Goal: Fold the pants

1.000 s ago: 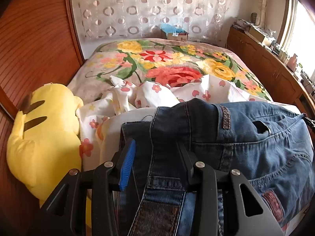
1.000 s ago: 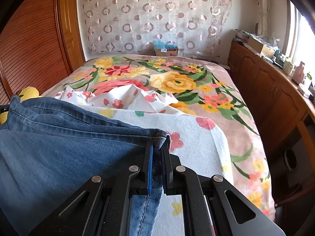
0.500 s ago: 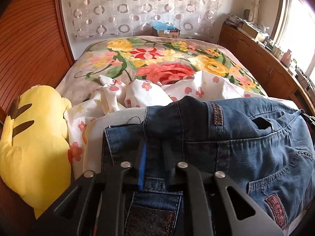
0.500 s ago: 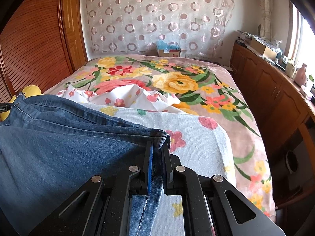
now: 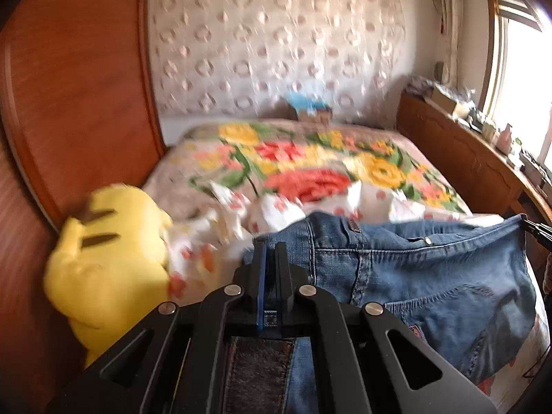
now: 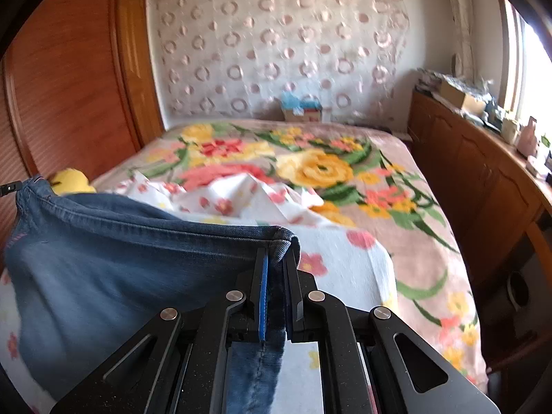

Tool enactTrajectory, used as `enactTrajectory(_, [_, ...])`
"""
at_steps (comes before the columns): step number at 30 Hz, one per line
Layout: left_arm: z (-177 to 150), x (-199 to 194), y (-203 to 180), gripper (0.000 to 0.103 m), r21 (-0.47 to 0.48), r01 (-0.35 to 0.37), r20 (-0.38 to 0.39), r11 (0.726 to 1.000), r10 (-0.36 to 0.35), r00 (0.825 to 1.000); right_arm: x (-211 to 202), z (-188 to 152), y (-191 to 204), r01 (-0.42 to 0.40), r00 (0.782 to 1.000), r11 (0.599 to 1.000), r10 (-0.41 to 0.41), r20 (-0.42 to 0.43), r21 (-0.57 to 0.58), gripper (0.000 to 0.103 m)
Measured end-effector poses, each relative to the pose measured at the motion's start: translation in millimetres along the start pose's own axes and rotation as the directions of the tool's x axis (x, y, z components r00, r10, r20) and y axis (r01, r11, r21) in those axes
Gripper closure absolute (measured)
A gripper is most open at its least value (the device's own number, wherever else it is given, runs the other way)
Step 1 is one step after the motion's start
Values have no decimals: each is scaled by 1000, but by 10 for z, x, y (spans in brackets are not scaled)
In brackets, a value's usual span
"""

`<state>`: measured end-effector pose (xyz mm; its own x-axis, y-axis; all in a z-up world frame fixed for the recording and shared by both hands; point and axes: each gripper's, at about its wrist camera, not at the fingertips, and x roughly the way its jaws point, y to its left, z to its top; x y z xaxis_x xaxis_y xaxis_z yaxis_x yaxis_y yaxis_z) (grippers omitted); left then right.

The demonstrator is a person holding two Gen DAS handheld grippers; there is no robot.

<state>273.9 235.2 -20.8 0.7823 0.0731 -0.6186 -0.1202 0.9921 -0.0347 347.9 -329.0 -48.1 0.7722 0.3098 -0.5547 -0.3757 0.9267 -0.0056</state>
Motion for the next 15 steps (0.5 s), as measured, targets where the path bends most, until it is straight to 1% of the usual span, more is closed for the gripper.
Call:
enactTrajectory(2, [72,-139,61,98,-10,-14,32,1000,15,999,-113,41,36,-23,999,1000,23,34,-3,96])
enactTrajectory(4, [171,-229,131,98,-21,-44,60,999,45,997,-187,98,70,-41,997,999,41,59,-4,96])
enactTrajectory(6, [250,-173,163,98,-21,-70,60,997,71,996,-200,161,107,-45,996,999,46,72,-12,96])
enactTrajectory(9, [323,38,151,98,-15,-96,45,995,97,994,-88,238,156,-6,998,999,8,66,-38,96])
enactTrajectory(10, [344,163,139,98,-15,-103,32,995,103,994,-25,257,158,9,998,999,-7,58,-42,96])
enactTrajectory(13, [340,515,75,98,-1,-107,-17,994,107,994,202,255,176,45,999,998,-44,21,-46,96])
enactTrajectory(15, [299,668,12,98,15,-108,-40,994,109,993,339,237,188,64,998,996,-65,-11,-55,96])
